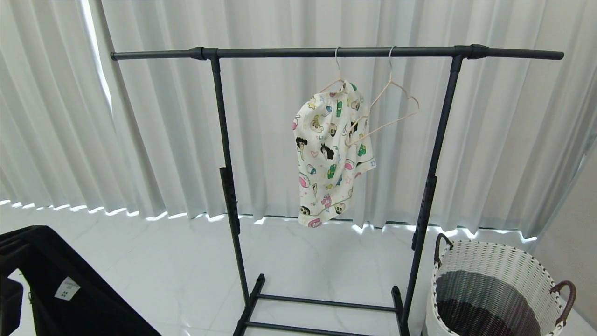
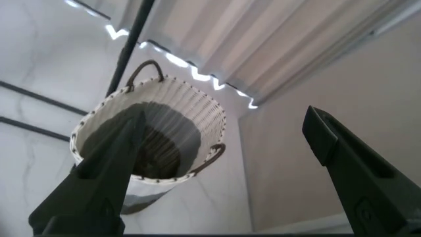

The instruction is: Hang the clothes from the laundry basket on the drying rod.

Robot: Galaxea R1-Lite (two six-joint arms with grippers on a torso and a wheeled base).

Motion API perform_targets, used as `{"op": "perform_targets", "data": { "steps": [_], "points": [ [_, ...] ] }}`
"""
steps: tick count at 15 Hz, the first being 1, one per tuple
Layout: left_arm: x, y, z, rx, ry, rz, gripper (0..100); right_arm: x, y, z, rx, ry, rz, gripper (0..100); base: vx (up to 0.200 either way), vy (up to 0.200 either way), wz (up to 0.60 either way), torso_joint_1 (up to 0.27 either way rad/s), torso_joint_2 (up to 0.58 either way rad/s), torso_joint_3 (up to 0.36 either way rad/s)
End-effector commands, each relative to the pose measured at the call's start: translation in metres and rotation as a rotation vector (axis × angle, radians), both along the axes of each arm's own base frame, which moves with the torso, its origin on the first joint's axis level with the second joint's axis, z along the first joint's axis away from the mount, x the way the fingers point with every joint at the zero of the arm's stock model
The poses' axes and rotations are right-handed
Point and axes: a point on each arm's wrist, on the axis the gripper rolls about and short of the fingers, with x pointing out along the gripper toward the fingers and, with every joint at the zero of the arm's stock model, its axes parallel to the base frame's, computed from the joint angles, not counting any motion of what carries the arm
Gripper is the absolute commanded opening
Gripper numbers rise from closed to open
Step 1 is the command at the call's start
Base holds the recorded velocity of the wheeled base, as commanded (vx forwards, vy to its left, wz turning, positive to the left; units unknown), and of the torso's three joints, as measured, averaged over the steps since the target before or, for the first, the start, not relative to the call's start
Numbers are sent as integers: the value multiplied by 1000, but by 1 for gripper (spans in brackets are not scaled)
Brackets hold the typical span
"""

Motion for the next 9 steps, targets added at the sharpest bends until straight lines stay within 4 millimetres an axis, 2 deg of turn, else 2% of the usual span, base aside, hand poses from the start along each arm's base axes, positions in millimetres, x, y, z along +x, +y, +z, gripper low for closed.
{"op": "perform_targets", "data": {
  "steps": [1, 4, 9],
  "points": [
    [-11, 8, -3, -18, -27, 8, 0, 1, 0, 0, -1, 1, 0, 100, 0, 0, 0, 149, -437, -276],
    [-11, 8, 3, -46, -58, 8, 0, 0, 0, 1, 1, -8, -1, 100, 0, 0, 0, 165, -448, -284],
    [1, 0, 14, -95, -138, 8, 0, 1, 0, 3, 5, -31, 1, 100, 0, 0, 0, 186, -465, -279]
  ]
}}
